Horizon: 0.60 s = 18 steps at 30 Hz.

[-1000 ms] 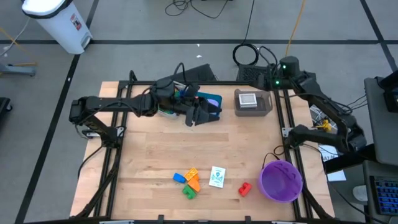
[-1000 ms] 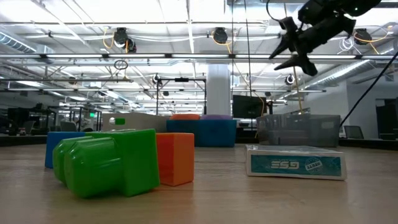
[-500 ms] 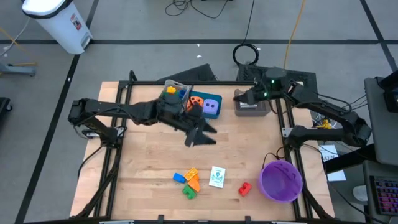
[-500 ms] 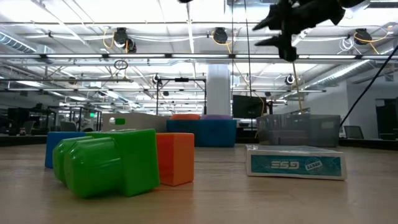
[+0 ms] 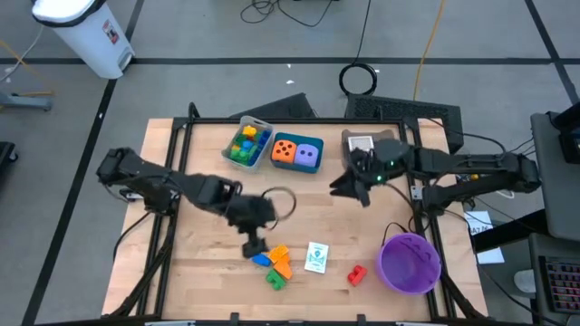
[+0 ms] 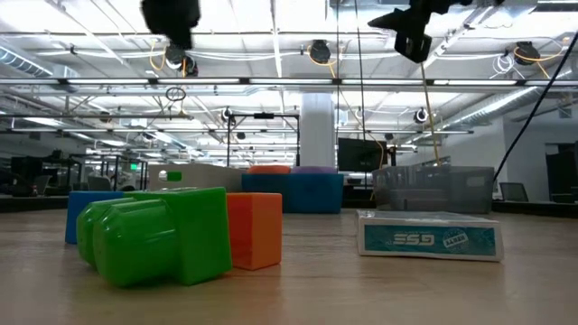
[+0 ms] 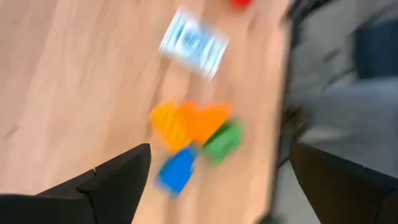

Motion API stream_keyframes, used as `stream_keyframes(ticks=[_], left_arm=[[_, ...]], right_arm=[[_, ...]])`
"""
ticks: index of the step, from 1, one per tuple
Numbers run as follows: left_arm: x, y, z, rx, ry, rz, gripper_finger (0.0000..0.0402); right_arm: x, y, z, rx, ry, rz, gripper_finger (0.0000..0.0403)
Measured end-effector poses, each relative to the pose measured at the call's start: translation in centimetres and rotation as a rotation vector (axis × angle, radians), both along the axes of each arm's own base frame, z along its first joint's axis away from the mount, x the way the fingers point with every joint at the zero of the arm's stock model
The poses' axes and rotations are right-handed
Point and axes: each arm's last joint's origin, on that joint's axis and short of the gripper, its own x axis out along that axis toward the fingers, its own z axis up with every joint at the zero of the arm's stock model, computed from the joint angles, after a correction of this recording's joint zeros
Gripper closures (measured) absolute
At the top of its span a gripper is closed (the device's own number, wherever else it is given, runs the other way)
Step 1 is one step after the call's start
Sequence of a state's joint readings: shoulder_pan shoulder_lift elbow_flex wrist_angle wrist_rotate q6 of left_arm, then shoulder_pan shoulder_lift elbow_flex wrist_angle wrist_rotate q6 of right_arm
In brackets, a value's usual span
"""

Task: Pick & Place Toys
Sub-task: Put the blue game piece into the gray bin

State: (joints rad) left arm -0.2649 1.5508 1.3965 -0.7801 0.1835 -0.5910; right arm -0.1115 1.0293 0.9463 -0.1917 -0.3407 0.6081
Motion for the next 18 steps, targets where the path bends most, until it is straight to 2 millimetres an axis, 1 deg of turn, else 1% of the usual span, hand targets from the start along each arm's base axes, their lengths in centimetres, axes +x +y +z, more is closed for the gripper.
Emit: stream_keyframes(ticks=[2,5,8,10,13,16,18], left_arm=[[-0.8,-1.0,-0.7,0.101,0.054,-0.041,0.0011],[-2.2,-2.9,-1.3,0.282,0.085,-0.146,0.0011],[-2.9,-5.0,-2.1,0.423,0.08,-0.283,0.0011],[-3.1,-6.1,-3.1,0.491,0.084,-0.363,0.0011],[-3.0,-7.4,-5.2,0.526,0.098,-0.434,0.0011],[-2.7,-7.9,-7.7,0.51,0.128,-0.458,0.0011],[-2.4,-8.0,-8.9,0.505,0.127,-0.458,0.0011]], right_arm=[[0.4,1.0,-0.2,-0.027,0.01,-0.019,0.0238],[0.9,2.2,-0.7,-0.063,0.034,-0.052,0.0238],[1.3,3.0,-1.1,-0.067,0.052,-0.078,0.0238],[1.7,3.4,-1.5,-0.059,0.066,-0.084,0.0238],[2.2,3.8,-1.9,-0.043,0.079,-0.073,0.0238],[2.7,4.1,-2.1,-0.04,0.072,-0.061,0.0238],[2.9,4.2,-2.3,-0.042,0.079,-0.059,0.0238]])
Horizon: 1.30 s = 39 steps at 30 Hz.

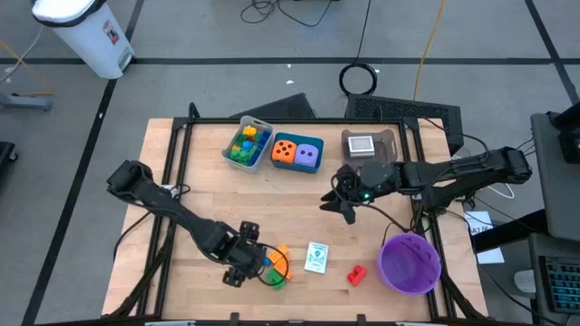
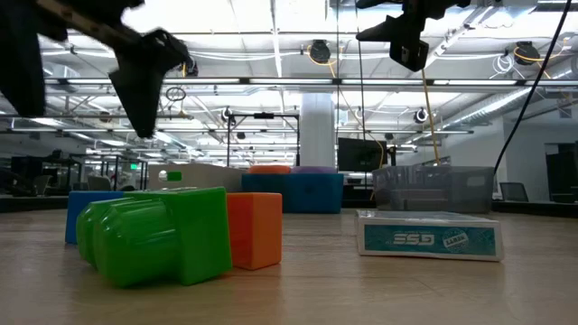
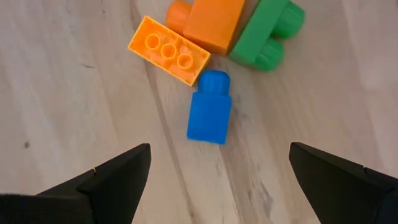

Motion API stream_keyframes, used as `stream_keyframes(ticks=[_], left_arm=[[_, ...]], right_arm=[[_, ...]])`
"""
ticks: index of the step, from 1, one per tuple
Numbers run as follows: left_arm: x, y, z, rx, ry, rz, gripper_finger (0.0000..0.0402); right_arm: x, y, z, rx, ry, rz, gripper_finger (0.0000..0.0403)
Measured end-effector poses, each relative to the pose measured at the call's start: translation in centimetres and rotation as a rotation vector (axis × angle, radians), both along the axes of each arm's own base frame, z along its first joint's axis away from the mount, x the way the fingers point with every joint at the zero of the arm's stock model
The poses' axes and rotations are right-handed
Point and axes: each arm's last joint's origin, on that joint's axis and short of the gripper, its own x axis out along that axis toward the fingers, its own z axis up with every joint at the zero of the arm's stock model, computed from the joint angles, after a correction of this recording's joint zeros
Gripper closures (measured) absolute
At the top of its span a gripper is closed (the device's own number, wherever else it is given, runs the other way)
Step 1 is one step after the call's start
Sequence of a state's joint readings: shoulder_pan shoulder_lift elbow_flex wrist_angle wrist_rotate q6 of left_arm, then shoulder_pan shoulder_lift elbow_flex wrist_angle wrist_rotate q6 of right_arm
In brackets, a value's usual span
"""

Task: Pick & Place Toys
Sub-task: Put the blue game piece into the gray bin

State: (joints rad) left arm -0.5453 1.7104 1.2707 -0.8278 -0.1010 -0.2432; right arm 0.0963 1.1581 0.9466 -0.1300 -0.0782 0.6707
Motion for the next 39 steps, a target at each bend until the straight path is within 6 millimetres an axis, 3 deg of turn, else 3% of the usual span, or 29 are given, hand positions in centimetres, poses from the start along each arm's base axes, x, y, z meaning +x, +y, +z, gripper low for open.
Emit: stream_keyframes(ticks=[10,18,25,33,39], left_arm=[[2.3,0.3,-4.4,-0.017,-0.022,0.004,0.0012],[3.1,0.5,-7.4,-0.044,0.085,-0.017,0.0012],[3.2,0.5,-8.0,-0.046,0.103,-0.008,0.0014],[3.3,0.7,-8.0,-0.041,0.099,0.008,0.0101],[3.6,2.1,-6.9,-0.1,0.118,0.098,0.0174]], right_arm=[[0.0,0.0,0.0,0.0,0.0,0.002,0.0238],[-0.1,0.0,0.0,0.005,0.008,0.014,0.0238],[-0.1,0.2,-0.1,0.023,0.012,0.056,0.0238],[-0.1,0.1,-0.1,0.021,0.012,0.053,0.0238],[-0.1,0.1,-0.1,0.021,0.012,0.053,0.0238]])
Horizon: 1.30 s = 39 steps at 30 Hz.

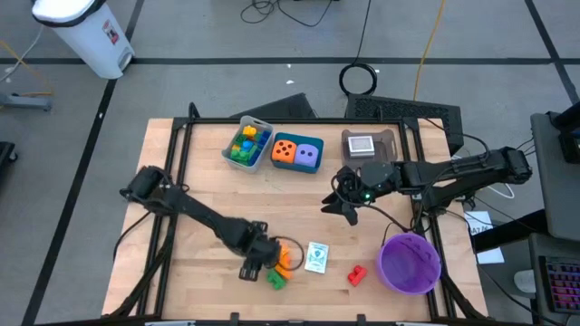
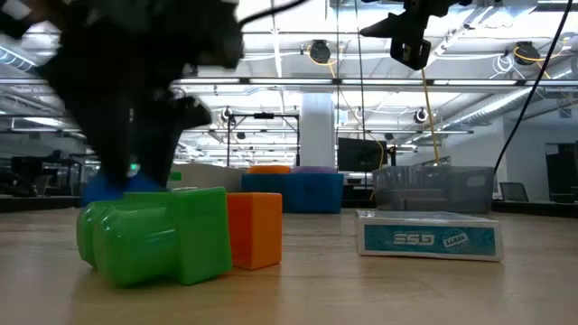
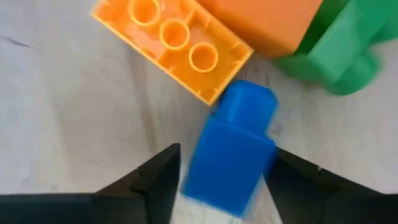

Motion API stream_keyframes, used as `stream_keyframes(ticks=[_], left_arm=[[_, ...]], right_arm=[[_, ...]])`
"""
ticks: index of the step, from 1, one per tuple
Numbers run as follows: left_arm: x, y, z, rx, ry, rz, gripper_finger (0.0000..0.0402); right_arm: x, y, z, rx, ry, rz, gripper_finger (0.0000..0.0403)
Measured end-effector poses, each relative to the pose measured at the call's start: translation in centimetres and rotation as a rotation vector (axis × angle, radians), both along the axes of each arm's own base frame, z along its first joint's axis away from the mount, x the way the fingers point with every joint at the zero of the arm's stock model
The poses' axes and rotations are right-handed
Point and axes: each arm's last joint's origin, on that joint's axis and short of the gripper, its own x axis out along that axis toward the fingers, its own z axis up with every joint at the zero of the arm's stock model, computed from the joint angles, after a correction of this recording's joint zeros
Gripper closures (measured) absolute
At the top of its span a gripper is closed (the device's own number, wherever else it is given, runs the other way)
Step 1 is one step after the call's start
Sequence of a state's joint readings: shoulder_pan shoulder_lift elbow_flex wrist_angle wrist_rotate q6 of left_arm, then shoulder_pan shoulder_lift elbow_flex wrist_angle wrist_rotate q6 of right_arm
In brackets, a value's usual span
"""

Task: Pick & Place Toys
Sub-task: Put the blue game piece into the gray bin

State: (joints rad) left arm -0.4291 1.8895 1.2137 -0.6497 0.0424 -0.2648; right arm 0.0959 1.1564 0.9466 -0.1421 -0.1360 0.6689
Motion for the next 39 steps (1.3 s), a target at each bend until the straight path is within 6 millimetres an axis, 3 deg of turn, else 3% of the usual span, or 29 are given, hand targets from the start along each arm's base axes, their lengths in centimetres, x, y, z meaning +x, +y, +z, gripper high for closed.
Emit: stream_keyframes(ticks=[9,15,18,23,29,34,39], left_arm=[[-0.5,4.6,8.1,-0.152,-0.208,0.101,0.0289],[-2.1,7.4,12.4,-0.152,-0.357,0.153,0.0321],[-2.5,7.9,13.3,-0.144,-0.392,0.144,0.0327],[-2.9,8.0,12.9,-0.137,-0.336,0.167,0.0313],[-4.5,8.4,11.1,-0.08,-0.07,0.279,0.0246],[-7.4,8.9,8.2,0.011,0.208,0.403,0.0179],[-9.5,7.7,5.3,-0.052,0.32,0.421,0.013]], right_arm=[[0.0,0.0,0.0,0.0,-0.003,-0.001,0.0238],[0.0,0.0,0.0,-0.004,-0.004,-0.002,0.0238],[0.0,0.0,0.0,-0.003,-0.004,-0.003,0.0238],[0.0,0.0,0.0,-0.001,-0.003,-0.003,0.0238],[0.0,0.0,0.0,-0.002,-0.003,-0.004,0.0238],[0.0,0.0,0.0,-0.006,-0.004,-0.002,0.0238],[0.0,0.0,0.0,-0.024,-0.009,0.007,0.0238]])
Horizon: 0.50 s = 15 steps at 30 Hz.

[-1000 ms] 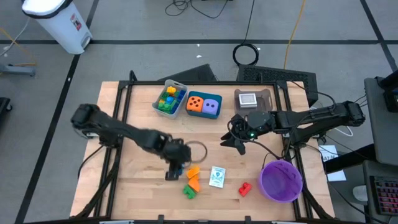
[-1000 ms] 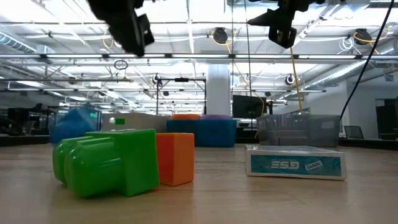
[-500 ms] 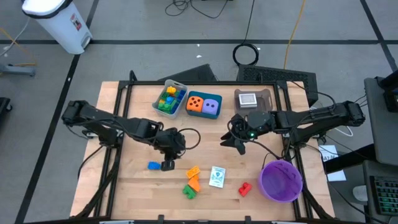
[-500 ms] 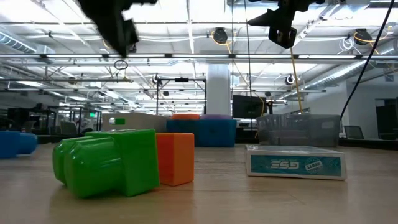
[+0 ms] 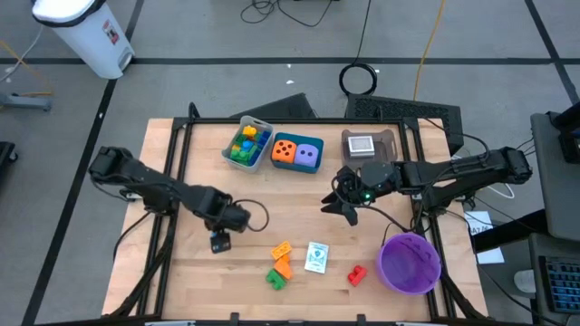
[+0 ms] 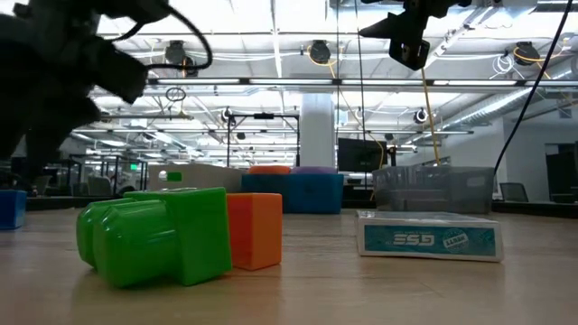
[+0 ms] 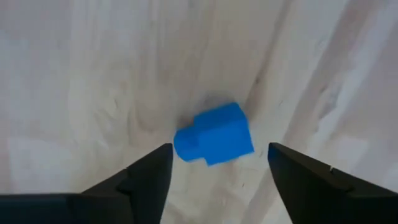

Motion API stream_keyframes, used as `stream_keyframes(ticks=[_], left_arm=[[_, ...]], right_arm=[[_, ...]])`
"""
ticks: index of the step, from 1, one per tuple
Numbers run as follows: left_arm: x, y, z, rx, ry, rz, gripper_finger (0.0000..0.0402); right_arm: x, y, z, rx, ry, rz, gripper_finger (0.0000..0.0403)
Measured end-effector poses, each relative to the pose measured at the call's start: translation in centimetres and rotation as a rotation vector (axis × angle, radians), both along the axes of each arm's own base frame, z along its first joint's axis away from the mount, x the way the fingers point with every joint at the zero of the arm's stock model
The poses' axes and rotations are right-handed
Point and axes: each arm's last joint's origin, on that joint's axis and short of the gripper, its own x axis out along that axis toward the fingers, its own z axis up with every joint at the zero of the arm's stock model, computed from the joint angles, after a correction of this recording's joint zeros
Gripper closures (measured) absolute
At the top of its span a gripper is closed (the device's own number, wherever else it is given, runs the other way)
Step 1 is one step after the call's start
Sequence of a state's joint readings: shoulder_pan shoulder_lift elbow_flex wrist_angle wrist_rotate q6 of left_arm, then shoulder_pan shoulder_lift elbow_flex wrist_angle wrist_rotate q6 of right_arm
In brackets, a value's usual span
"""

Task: Pick & Place Toys
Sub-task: Put the blue game piece into the gray bin

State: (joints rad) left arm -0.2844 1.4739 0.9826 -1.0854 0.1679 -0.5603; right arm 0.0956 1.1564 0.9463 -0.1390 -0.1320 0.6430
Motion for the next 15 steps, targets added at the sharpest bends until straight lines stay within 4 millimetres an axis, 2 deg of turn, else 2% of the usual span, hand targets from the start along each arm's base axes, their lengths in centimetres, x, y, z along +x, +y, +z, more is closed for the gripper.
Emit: stream_keyframes(ticks=[4,15], left_arm=[[-1.0,-0.8,-1.6,0.005,0.027,0.057,0.0108],[-1.5,-1.8,-3.2,0.017,-0.002,0.165,0.0082]], right_arm=[[0.0,0.0,0.0,-0.003,-0.001,0.001,0.0238],[0.0,0.0,0.0,-0.043,-0.01,0.02,0.0238]])
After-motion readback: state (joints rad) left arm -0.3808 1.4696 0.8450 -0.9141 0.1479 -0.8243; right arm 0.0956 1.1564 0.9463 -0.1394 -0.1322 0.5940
